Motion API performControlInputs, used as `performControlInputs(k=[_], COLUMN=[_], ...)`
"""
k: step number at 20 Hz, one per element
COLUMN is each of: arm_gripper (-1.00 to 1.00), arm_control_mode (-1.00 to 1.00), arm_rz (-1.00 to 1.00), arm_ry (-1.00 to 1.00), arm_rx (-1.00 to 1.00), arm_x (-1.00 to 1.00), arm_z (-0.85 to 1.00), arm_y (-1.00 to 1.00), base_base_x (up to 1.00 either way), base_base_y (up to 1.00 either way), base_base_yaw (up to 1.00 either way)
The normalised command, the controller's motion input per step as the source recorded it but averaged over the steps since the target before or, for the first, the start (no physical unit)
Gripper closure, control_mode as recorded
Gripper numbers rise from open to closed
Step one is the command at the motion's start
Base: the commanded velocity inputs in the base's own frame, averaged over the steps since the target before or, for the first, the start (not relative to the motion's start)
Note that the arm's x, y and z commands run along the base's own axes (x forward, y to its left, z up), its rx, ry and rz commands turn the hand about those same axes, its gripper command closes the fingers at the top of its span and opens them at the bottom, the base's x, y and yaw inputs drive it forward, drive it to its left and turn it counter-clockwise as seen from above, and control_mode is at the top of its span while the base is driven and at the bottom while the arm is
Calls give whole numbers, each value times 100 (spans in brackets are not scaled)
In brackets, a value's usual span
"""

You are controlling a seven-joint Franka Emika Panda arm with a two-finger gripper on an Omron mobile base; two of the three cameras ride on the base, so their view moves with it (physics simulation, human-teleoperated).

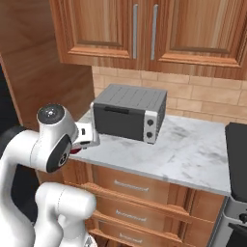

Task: Place the liquor on the top shelf of the fridge to keep it out of children's reach, and place the tomato and mushroom on lower shelves for easy access.

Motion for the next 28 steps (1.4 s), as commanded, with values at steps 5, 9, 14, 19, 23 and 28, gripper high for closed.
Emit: performControlInputs(k=[5, 9, 14, 19, 23, 28], arm_gripper=[100, 100, 100, 100, 100, 100], arm_control_mode=[100, 100, 100, 100, 100, 100], arm_rz=[0, 0, 0, 0, 0, 0], arm_ry=[0, 0, 0, 0, 0, 0], arm_rx=[0, 0, 0, 0, 0, 0], arm_x=[0, 0, 0, 0, 0, 0], arm_z=[0, 0, 0, 0, 0, 0], arm_y=[0, 0, 0, 0, 0, 0], base_base_x=[-60, -56, -50, -32, -3, 28], base_base_y=[3, 12, 60, 97, 100, 100], base_base_yaw=[48, 61, 65, 61, 50, 27])
